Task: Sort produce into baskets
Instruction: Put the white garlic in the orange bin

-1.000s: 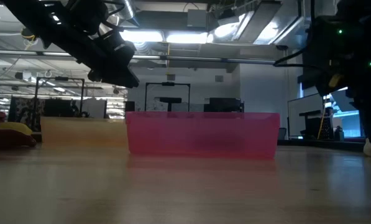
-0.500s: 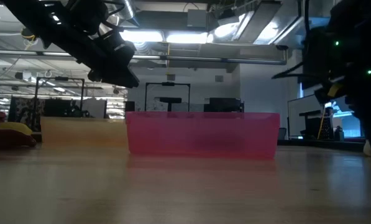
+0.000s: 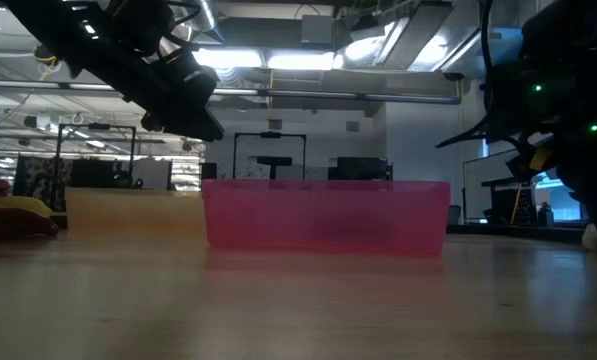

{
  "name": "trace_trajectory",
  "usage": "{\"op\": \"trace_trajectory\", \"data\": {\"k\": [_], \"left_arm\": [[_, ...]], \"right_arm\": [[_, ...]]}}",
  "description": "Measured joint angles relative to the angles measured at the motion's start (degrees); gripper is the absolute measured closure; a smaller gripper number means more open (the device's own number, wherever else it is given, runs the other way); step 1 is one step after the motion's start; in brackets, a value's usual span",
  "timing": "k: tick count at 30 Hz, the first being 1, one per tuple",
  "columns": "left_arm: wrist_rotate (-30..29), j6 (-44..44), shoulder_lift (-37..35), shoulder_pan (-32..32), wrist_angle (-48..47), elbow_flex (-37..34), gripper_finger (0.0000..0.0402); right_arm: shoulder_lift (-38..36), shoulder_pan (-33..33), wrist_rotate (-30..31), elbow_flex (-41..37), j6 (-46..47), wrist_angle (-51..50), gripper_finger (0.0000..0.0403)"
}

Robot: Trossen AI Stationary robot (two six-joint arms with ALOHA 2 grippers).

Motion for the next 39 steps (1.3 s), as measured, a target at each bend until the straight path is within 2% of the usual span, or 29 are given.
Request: {"op": "trace_trajectory", "data": {"k": [3,6,10,13,19,22,26,39], "left_arm": [[0.0,-0.06,0.01,0.0,0.0,0.0,0.0276],[0.0,-0.6,0.0,0.0,0.01,0.0,0.0276],[0.03,-0.69,0.01,-0.07,0.01,0.0,0.0276],[2.72,-0.69,0.0,-0.07,-0.01,0.0,0.0276],[8.76,-0.69,0.0,-0.32,0.01,0.0,0.0276],[9.09,-0.69,0.0,-1.38,0.2,0.0,0.0276],[10.8,0.09,0.02,-3.43,2.86,0.0,0.0276],[19.11,4.77,0.27,-11.38,14.22,0.0,0.0276]], "right_arm": [[-0.02,0.0,0.12,0.02,-1.16,-0.06,0.0277],[-0.02,0.02,0.03,0.94,-2.77,-0.25,0.0295],[-0.22,0.02,0.01,4.44,-4.79,-0.24,0.0294],[-1.2,0.04,0.8,7.95,-6.54,-0.22,0.0291],[-4.02,0.07,4.85,15.42,-9.45,0.07,0.0291],[-4.77,0.07,7.26,18.69,-11.15,1.54,0.0291],[-5.11,0.07,7.95,20.92,-15.83,9.26,0.029],[-4.89,0.04,7.23,21.11,-36.3,46.06,0.029]]}}
